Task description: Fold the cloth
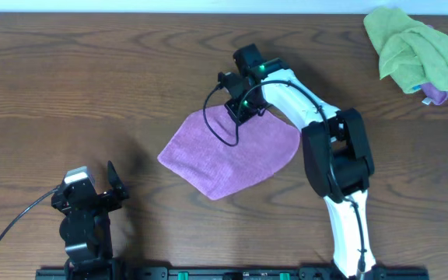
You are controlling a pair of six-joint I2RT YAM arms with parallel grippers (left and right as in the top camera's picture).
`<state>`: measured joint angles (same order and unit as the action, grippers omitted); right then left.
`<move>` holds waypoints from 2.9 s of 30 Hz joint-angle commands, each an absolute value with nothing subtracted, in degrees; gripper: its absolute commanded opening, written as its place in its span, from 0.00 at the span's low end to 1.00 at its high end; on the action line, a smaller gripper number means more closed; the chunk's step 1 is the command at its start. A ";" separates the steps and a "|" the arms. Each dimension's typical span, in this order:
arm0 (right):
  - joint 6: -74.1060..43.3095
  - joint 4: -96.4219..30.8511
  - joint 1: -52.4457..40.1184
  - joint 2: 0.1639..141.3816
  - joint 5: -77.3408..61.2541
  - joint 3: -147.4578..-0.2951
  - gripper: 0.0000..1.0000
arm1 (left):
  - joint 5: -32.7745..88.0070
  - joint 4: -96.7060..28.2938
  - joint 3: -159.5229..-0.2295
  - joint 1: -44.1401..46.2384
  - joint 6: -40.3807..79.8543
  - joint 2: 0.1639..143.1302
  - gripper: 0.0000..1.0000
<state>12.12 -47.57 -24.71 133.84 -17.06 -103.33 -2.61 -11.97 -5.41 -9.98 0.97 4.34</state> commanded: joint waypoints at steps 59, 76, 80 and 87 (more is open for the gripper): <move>18.31 -78.96 -24.45 131.41 -9.65 -136.55 0.51 | -3.36 -12.60 -3.79 -10.15 -0.25 3.97 0.95; 20.23 -80.62 -12.01 131.37 -11.07 -122.04 0.70 | -3.36 -12.60 -3.79 -10.15 -0.25 3.97 0.95; 20.69 -74.22 -12.38 131.37 -15.55 -117.05 0.66 | -3.36 -12.58 -3.79 -10.15 -0.25 3.97 0.95; 21.37 -66.94 -13.91 131.37 -16.93 -111.70 0.63 | -3.36 -12.60 -3.79 -10.15 -0.25 3.97 0.95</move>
